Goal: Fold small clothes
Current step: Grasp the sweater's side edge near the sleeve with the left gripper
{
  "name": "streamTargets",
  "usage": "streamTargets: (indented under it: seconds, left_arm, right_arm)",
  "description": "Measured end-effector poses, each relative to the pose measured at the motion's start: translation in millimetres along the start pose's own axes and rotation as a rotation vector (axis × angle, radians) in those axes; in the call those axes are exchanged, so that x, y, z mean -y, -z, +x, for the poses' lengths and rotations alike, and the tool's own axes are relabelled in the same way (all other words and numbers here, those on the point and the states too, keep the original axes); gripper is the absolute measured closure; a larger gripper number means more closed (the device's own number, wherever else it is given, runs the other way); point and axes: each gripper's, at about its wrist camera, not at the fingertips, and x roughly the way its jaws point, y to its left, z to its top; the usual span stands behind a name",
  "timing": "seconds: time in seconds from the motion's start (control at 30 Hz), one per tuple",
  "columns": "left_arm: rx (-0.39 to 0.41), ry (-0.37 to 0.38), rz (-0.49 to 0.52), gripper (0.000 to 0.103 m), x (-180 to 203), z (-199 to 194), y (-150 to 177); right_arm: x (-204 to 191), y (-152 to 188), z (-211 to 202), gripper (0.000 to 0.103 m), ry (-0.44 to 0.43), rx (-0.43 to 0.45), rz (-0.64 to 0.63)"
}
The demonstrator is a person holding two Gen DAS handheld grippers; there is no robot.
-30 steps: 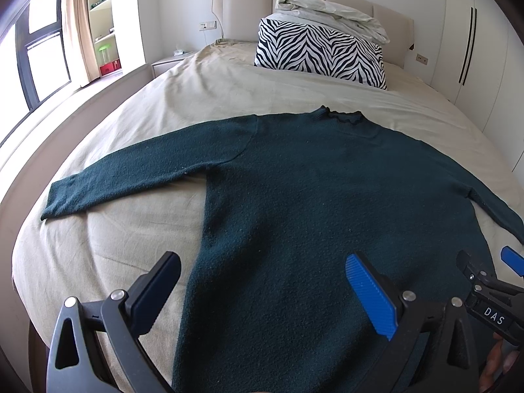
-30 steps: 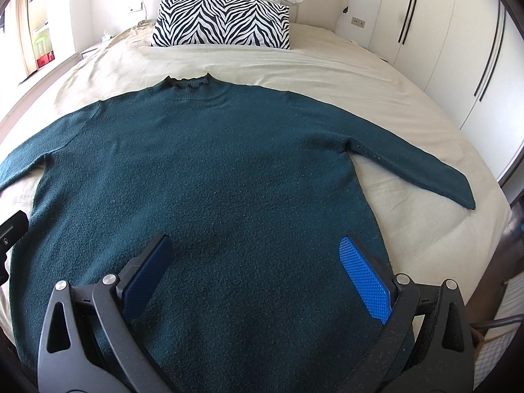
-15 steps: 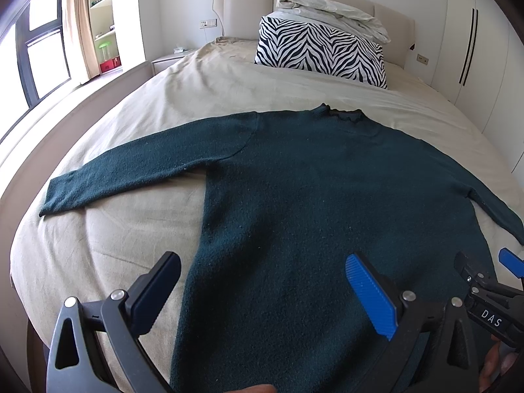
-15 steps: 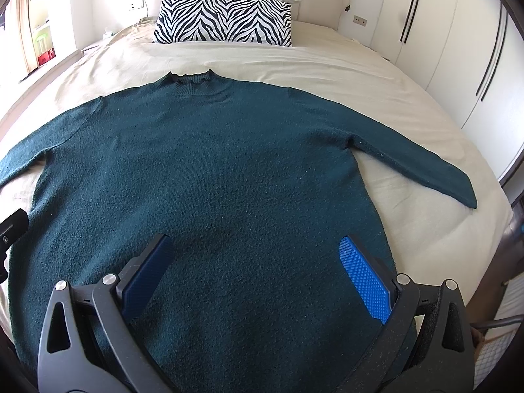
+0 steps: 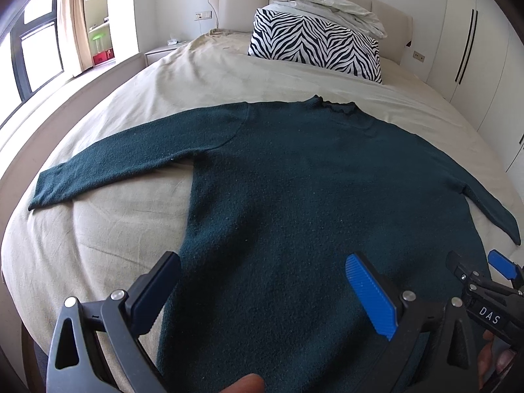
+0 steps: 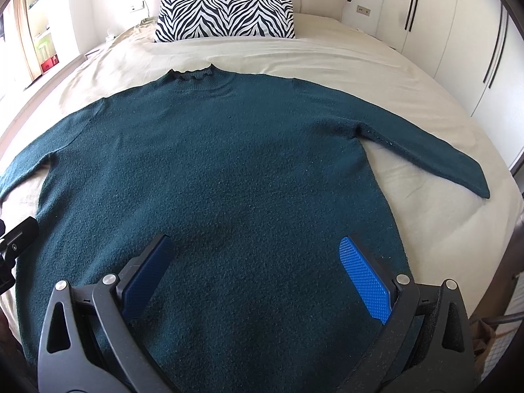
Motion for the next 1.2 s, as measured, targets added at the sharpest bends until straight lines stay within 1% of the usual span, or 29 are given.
streamTargets:
  seconds: [0.1,0.17,0.27,0.37,0.4,0.43,0.47,0.5,0.53,0.57,0.6,0.63,0.67,0.7,0.73,0.8,0.87,0.93,1.0,1.03,1.07,1.1,1.13,1.17,1.2]
  left_arm:
    - [-0.032,0.109,-0.061,0.000,-5.7,5.8,-2.7]
    - [-0.054,0.178,-0.100,0.000,-8.8,10.5,-6.6]
    - [-0.063,0.258,-0.137,0.000,-7.8,16.1,-14.1]
    - [-0.059,0.334,-0.173,0.000,-2.9,21.0,-23.5]
    - [-0.042,0.351,-0.176,0.000,0.3,22.0,-27.0]
    - [-0.012,0.359,-0.175,0.000,4.1,21.7,-30.4]
    - [0.022,0.357,-0.174,0.000,7.9,20.6,-33.4]
    - [0.053,0.354,-0.168,0.000,11.2,19.5,-37.1]
    - [0.072,0.348,-0.156,0.000,16.5,19.1,-40.4]
    - [0.070,0.337,-0.137,0.000,23.3,20.1,-43.8]
    - [0.040,0.323,-0.116,0.000,29.9,22.5,-49.1]
    - [-0.010,0.305,-0.107,0.000,35.5,27.5,-53.6]
    - [-0.054,0.300,-0.124,0.000,38.0,32.8,-57.4]
    - [-0.073,0.310,-0.156,0.000,37.2,37.8,-60.3]
    - [-0.067,0.326,-0.183,0.000,36.5,40.7,-61.9]
    - [-0.052,0.337,-0.196,0.000,38.6,45.8,-65.7]
    - [-0.075,0.351,-0.192,0.000,43.0,55.0,-68.9]
    - [-0.094,0.391,-0.211,0.000,44.9,63.1,-69.6]
    - [-0.112,0.442,-0.247,0.002,43.5,70.6,-69.0]
    - [-0.118,0.470,-0.263,0.003,43.5,73.5,-68.2]
    - [-0.127,0.489,-0.275,0.009,42.8,77.1,-68.2]
    - [-0.137,0.498,-0.276,0.013,44.3,80.3,-68.6]
    - [-0.143,0.503,-0.272,0.019,45.8,82.9,-69.4]
    - [-0.148,0.513,-0.270,0.028,46.4,85.2,-70.3]
    - [-0.154,0.531,-0.270,0.033,48.5,88.1,-71.2]
  right_arm:
    - [27.7,-6.1,1.7,0.000,-0.088,0.007,0.081]
    - [61.5,-11.3,2.6,0.000,-0.170,0.027,0.175]
    - [133.4,-15.4,6.1,0.000,-0.242,0.089,0.371]
    - [218.8,-12.3,14.8,0.001,-0.266,0.131,0.593]
    - [247.1,-9.4,18.6,0.003,-0.267,0.139,0.665]
    - [272.9,-6.2,22.9,0.008,-0.269,0.142,0.728]
    - [299.3,-2.7,28.5,0.018,-0.271,0.143,0.788]
    - [323.7,0.9,33.7,0.024,-0.267,0.145,0.840]
    - [349.5,5.3,39.7,0.033,-0.257,0.148,0.892]
    - [371.4,10.0,45.8,0.037,-0.244,0.149,0.946]
    - [393.9,15.4,52.7,0.038,-0.239,0.149,1.002]
    - [413.8,20.7,61.2,0.038,-0.244,0.148,1.058]
    - [430.4,25.4,69.5,0.038,-0.253,0.143,1.109]
    - [447.9,29.4,78.6,0.038,-0.259,0.143,1.151]
    - [461.5,30.9,85.5,0.038,-0.272,0.154,1.178]
    - [483.1,27.5,97.3,0.038,-0.283,0.177,1.197]
    - [499.0,20.7,107.8,0.038,-0.265,0.195,1.210]
    - [515.7,11.3,121.8,0.038,-0.250,0.199,1.213]
    - [531.1,-0.1,134.0,0.038,-0.217,0.208,1.177]
    - [537.5,-8.3,138.6,0.046,-0.183,0.210,1.140]
    - [539.9,-16.5,143.7,0.062,-0.145,0.200,1.100]
    - [543.2,-27.5,149.9,0.072,-0.121,0.181,1.068]
    - [545.0,-36.7,154.7,0.085,-0.117,0.164,1.046]
    - [544.8,-44.7,156.6,0.092,-0.117,0.159,1.026]
    - [538.8,-57.5,154.4,0.095,-0.110,0.164,0.994]
